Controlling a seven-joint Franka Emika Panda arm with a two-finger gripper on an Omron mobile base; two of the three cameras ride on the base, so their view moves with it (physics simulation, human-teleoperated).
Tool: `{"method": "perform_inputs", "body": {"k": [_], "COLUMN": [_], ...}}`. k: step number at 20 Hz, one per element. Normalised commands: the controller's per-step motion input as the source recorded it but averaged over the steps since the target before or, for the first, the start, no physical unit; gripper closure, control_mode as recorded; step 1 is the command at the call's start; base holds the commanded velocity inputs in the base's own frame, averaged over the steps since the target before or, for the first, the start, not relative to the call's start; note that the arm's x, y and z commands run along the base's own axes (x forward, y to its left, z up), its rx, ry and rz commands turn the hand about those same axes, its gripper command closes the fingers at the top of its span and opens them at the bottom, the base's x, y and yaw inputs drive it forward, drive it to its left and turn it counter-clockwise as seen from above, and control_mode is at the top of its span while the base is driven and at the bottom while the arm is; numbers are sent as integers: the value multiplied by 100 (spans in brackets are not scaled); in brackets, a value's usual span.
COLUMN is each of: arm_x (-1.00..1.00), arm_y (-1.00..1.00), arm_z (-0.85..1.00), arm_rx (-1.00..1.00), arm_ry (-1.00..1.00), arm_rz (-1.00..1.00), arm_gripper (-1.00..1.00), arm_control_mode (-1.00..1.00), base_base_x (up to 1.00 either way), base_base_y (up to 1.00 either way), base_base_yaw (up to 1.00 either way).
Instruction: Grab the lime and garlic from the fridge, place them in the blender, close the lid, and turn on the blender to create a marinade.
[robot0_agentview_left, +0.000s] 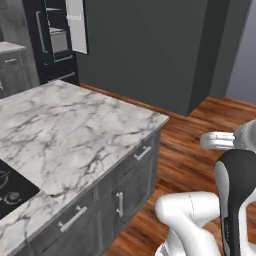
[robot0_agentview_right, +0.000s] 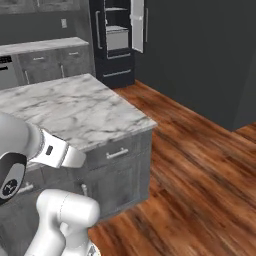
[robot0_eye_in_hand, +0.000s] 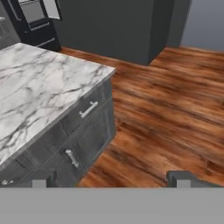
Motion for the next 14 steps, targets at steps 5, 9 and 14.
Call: {"method": "perform_inputs", "body": {"k": [5, 9, 14], "arm_x": [0, 0, 0], "arm_y": [0, 0, 0], "arm_z": [0, 0, 0], "arm_rx": [0, 0, 0], "arm_ry": [0, 0, 0], "arm_rz": [0, 0, 0], "arm_gripper": [-100, -100, -100], "arm_control_mode": [100, 100, 100], "base_base_x": [81, 80, 87], "base_base_y": [-100, -100, -100], "base_base_yaw": [11, 15, 19]}}
